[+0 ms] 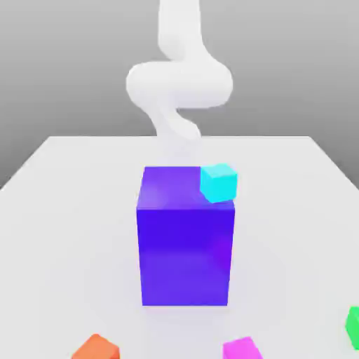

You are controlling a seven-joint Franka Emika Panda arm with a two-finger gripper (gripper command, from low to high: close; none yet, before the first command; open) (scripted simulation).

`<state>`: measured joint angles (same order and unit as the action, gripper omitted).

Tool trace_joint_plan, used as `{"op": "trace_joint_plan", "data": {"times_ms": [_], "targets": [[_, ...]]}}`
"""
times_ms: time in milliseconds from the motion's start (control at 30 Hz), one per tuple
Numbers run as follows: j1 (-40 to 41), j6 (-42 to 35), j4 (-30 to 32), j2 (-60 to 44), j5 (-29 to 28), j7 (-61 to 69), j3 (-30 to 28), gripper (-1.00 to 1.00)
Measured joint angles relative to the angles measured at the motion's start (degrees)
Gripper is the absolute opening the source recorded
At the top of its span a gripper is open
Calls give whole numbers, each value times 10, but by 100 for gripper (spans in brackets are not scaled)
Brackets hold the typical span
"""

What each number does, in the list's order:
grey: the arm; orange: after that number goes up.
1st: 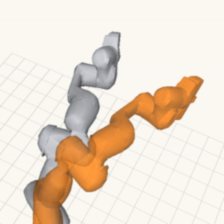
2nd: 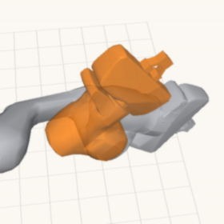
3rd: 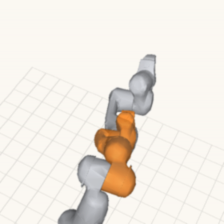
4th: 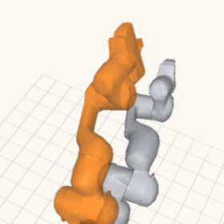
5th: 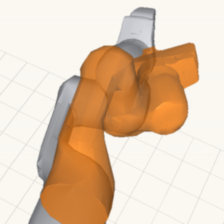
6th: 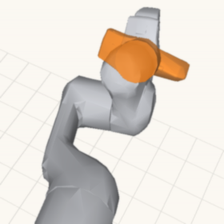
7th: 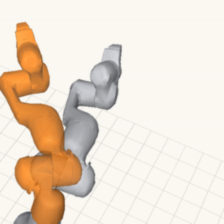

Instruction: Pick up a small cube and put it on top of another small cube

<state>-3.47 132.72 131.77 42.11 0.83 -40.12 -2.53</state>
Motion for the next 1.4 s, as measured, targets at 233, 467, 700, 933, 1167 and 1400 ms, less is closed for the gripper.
{"op": "trace_joint_plan", "data": {"times_ms": [233,467,700,933,1167,1400], "targets": [[-89,26,-1,-106,36,173,-67,0],[-158,50,-2,-211,87,352,-119,0],[-205,73,-3,-317,143,535,-149,0],[-230,98,-4,-421,183,707,-151,0],[-229,131,-2,-515,186,853,-134,0],[-227,173,3,-596,138,964,-119,0]]}}
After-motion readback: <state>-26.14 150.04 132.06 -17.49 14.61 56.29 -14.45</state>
